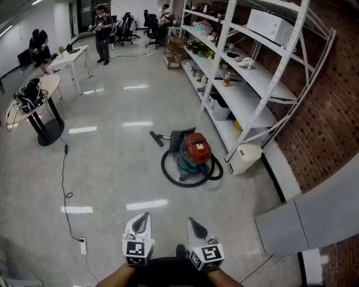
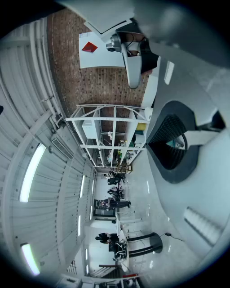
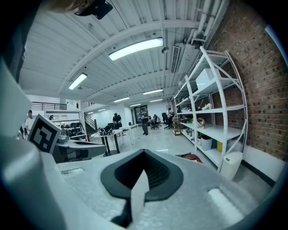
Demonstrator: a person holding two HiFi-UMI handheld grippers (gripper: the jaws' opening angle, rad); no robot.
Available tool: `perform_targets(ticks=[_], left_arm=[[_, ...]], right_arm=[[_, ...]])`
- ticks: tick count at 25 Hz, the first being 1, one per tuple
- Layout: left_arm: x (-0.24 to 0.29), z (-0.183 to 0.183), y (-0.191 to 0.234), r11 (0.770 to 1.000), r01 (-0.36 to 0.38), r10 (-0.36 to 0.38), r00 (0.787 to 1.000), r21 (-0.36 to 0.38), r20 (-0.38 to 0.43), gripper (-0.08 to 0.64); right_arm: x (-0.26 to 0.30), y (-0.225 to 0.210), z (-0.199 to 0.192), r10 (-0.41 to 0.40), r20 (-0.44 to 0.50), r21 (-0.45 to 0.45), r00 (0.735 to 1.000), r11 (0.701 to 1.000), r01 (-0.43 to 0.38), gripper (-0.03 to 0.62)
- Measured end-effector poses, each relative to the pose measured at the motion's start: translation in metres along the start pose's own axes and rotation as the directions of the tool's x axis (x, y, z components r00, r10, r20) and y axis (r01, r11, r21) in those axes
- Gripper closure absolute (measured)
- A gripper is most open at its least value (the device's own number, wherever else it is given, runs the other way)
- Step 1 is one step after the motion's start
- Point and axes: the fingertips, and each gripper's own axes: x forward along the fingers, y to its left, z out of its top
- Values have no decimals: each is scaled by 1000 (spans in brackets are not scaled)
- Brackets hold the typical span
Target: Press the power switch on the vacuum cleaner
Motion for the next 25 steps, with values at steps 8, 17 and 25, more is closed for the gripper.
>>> perform_targets(ticks=[8,17,25], left_arm=[[3,14,8,999,-33,34,999,-26,31,545],[5,11,12,999,-38,39,999,-34,22,545],[-4,12,31,999,-40,41,998,-22,50,545]], right_arm=[[10,3,5,2,-2,-6,1000,1000,-2,604],[19,1,12,50,12,52,999,997,-50,603],[30,14,24,44,42,65,998,997,-46,601]])
